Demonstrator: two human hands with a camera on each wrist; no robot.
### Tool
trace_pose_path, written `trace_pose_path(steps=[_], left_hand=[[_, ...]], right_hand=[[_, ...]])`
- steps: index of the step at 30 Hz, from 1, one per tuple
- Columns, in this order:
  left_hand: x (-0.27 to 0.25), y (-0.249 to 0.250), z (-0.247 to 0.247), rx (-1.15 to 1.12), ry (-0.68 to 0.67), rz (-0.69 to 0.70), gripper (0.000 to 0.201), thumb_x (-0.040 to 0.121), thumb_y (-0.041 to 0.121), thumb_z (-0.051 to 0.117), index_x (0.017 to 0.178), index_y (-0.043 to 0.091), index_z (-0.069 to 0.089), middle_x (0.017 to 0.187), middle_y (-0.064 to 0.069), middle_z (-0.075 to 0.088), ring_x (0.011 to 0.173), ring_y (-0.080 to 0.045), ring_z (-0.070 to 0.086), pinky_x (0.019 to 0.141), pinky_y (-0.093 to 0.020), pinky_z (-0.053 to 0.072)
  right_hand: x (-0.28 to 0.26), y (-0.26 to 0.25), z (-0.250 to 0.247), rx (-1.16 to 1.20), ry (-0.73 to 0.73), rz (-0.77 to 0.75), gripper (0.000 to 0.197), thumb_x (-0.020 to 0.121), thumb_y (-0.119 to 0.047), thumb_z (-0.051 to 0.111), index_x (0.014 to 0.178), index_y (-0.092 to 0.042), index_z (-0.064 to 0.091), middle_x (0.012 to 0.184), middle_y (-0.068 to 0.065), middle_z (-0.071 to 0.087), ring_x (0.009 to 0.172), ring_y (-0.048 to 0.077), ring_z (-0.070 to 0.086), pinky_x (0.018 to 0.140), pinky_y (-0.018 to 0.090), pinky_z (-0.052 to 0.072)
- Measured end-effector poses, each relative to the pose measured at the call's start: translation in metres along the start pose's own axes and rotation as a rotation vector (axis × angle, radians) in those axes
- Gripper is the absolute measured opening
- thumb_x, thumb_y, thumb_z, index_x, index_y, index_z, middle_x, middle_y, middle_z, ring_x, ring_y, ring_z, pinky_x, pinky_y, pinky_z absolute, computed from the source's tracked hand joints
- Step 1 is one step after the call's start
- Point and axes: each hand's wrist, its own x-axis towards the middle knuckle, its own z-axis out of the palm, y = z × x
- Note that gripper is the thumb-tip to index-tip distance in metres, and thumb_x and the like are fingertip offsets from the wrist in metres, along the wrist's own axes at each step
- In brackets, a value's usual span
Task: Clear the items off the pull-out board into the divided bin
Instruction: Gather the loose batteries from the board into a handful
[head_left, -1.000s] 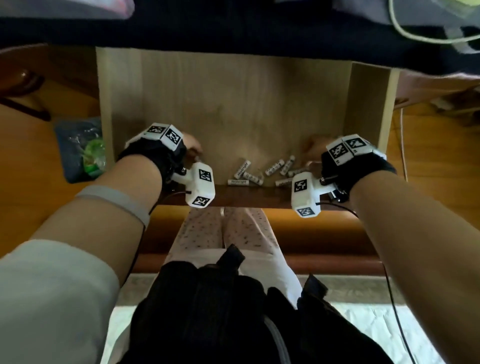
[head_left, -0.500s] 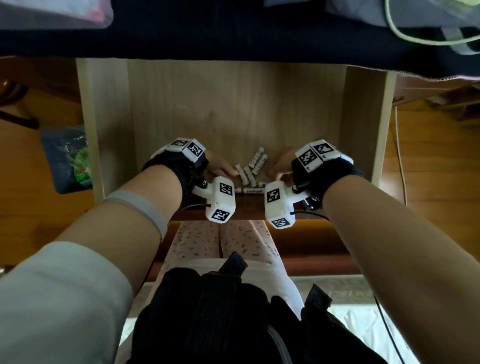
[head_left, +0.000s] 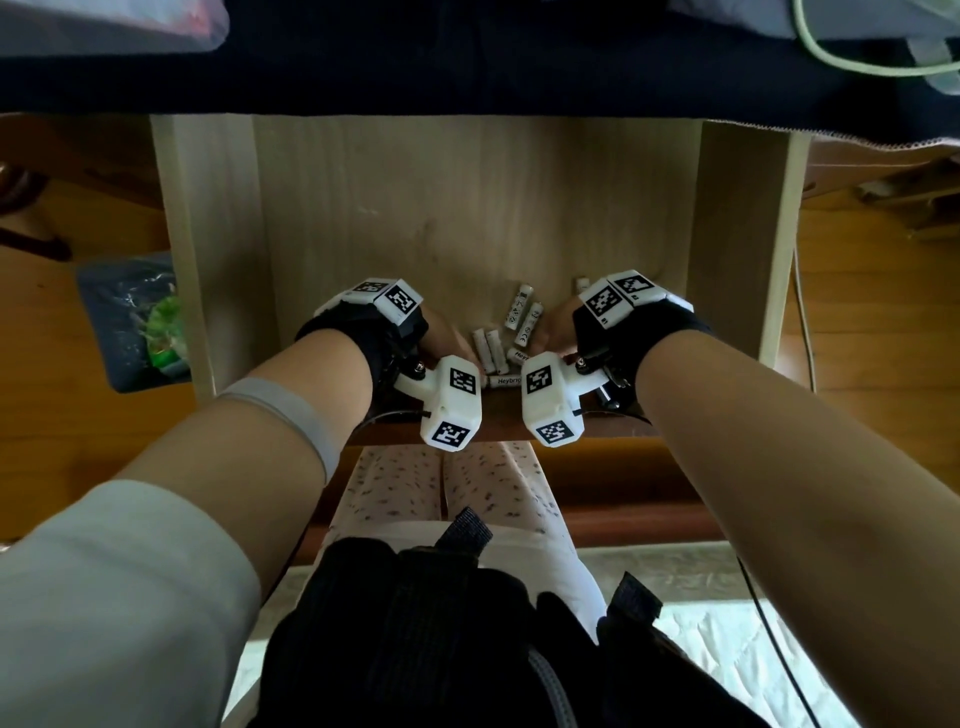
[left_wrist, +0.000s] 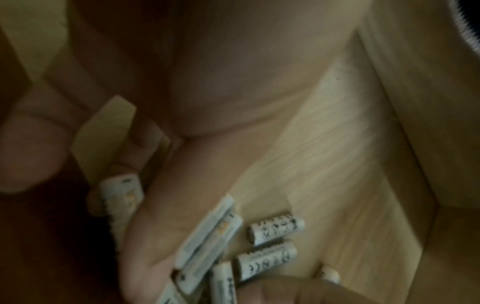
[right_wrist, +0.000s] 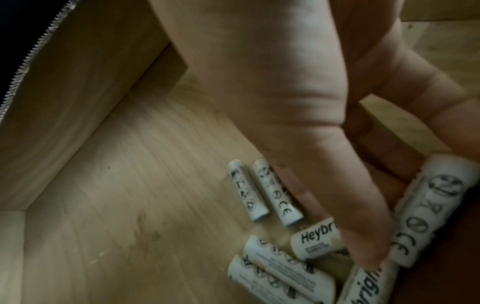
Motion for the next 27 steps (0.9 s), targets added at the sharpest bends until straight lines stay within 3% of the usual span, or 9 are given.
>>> trace_pose_path(steps=[3,6,8,10,12,15,19,22,27], left_hand=[[-0.001,0.006,0.003,-0.097,-0.004,0.019,0.036,0.09,0.016,0.058,0.124,0.005,0.056,0.115,-0.01,0.056,0.107,-0.023,0.053,0.096,-0.035,0.041],[-0.005,0.006,0.005,-0.202,0.063,-0.01,0.043,0.086,0.024,0.063,0.121,0.001,0.056,0.108,-0.012,0.06,0.1,-0.026,0.057,0.094,-0.038,0.045],[-0.01,0.007,0.007,-0.373,0.116,-0.023,0.026,0.085,0.032,0.062,0.086,0.006,0.066,0.075,-0.008,0.061,0.071,-0.02,0.057,0.072,-0.03,0.046],[-0.009,0.003,0.006,-0.595,0.196,-0.001,0.039,0.089,0.034,0.056,0.056,0.013,0.057,0.045,0.001,0.053,0.045,-0.011,0.046,0.052,-0.021,0.038],[-0.013,0.001,0.003,-0.804,0.29,0.091,0.039,0.093,0.028,0.049,0.057,0.014,0.046,0.032,0.003,0.05,0.032,-0.008,0.046,0.043,-0.018,0.039],[-0.022,0.0,-0.005,-0.965,0.323,0.209,0.032,0.096,0.022,0.043,0.068,0.011,0.05,0.04,0.002,0.06,0.037,-0.008,0.058,0.04,-0.013,0.047],[-0.04,0.011,-0.004,-1.028,0.269,0.4,0.026,0.09,0.037,0.053,0.079,0.014,0.056,0.074,-0.001,0.06,0.066,-0.014,0.055,0.059,-0.021,0.05],[-0.05,0.018,-0.003,-0.93,0.215,0.422,0.041,0.078,0.044,0.065,0.093,0.006,0.06,0.084,-0.007,0.062,0.077,-0.019,0.06,0.073,-0.026,0.048],[-0.046,0.018,0.0,-0.877,0.32,0.353,0.021,0.087,0.027,0.062,0.075,0.01,0.058,0.067,-0.004,0.057,0.063,-0.013,0.054,0.054,-0.019,0.047]], right_hand=[[0.076,0.03,-0.001,-0.136,0.041,0.018,0.03,0.075,-0.045,0.066,0.101,-0.029,0.068,0.084,-0.011,0.069,0.076,0.009,0.064,0.075,0.029,0.056],[0.082,0.027,0.002,-0.038,0.098,0.035,0.03,0.074,-0.047,0.062,0.101,-0.036,0.067,0.088,-0.015,0.07,0.082,0.012,0.067,0.08,0.034,0.058],[0.037,0.005,0.001,-0.017,0.128,-0.032,0.034,0.08,-0.037,0.061,0.11,-0.022,0.066,0.094,-0.01,0.066,0.094,0.018,0.063,0.092,0.042,0.053],[0.01,-0.004,0.001,0.142,0.078,-0.025,0.04,0.085,-0.016,0.06,0.123,-0.003,0.056,0.115,0.007,0.056,0.114,0.028,0.053,0.104,0.047,0.043],[-0.009,-0.007,-0.004,0.209,0.111,0.003,0.046,0.082,-0.015,0.064,0.124,-0.001,0.054,0.129,0.012,0.054,0.12,0.032,0.052,0.104,0.049,0.043],[-0.035,-0.013,-0.01,0.295,0.118,-0.08,0.039,0.077,-0.021,0.072,0.114,-0.009,0.065,0.119,0.014,0.066,0.109,0.031,0.063,0.096,0.042,0.051],[-0.065,-0.031,-0.02,0.477,0.139,-0.235,0.011,0.077,-0.013,0.073,0.087,-0.009,0.07,0.105,0.022,0.071,0.093,0.027,0.067,0.099,0.041,0.049],[-0.064,-0.042,-0.019,0.411,0.248,-0.343,0.03,0.071,-0.03,0.078,0.09,-0.007,0.073,0.078,0.011,0.074,0.066,0.014,0.065,0.073,0.027,0.055],[-0.06,-0.044,-0.014,0.371,0.371,-0.427,0.016,0.075,-0.028,0.075,0.084,-0.018,0.066,0.066,-0.008,0.065,0.05,-0.002,0.062,0.047,0.009,0.045]])
